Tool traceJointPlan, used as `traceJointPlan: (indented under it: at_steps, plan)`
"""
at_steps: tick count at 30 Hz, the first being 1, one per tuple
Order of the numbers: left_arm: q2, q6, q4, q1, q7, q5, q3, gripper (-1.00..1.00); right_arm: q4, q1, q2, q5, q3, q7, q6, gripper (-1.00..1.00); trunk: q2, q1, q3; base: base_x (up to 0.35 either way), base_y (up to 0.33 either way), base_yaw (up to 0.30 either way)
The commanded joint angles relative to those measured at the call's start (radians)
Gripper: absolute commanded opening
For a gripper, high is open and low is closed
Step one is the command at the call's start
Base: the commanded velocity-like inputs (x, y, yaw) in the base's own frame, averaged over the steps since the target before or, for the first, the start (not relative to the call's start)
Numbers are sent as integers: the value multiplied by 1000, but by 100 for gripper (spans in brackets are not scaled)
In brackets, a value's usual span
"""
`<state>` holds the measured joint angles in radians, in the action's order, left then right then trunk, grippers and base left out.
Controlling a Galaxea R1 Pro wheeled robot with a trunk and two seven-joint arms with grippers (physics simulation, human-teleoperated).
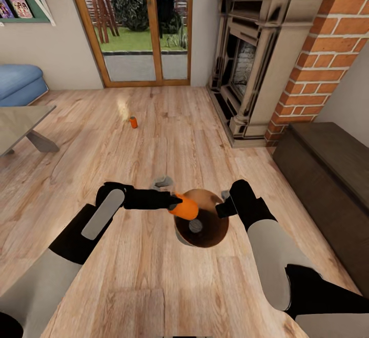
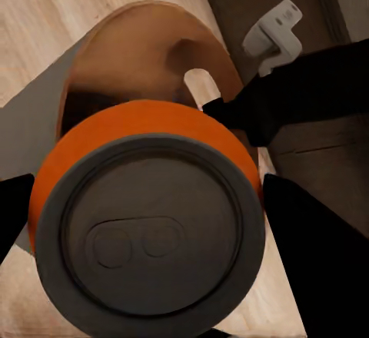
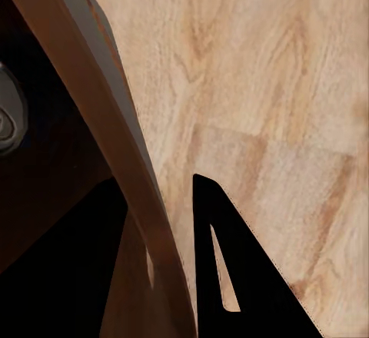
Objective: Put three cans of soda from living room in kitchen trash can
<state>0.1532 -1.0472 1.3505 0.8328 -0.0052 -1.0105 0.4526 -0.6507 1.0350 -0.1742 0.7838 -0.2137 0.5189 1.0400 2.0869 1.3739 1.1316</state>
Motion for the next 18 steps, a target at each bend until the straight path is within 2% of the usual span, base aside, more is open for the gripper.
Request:
traceJointPlan:
  at_steps: [1, 6, 7, 14, 18]
  plan:
    - [-3, 0, -12, 0, 4, 1, 8, -100, 0, 1, 0, -34, -1, 5, 7, -100, 0, 0, 0, 0, 0, 0]
    - [-19, 0, -40, 0, 37, 14, 55, -100, 0, 2, 0, -35, -1, 3, 7, -100, 0, 0, 0, 0, 0, 0]
    - [-34, 0, -51, 0, 44, 29, 64, -100, 0, 2, 0, -35, -1, 3, 7, -100, 0, 0, 0, 0, 0, 0]
    - [-78, 0, -66, 0, 52, 72, 71, -100, 2, 2, 0, -36, 0, 3, 7, -100, 0, 0, 0, 0, 0, 0]
    - [-96, 0, -69, 0, 53, 113, 72, -100, 10, 2, 0, -37, 3, 3, 7, -100, 0, 0, 0, 0, 0, 0]
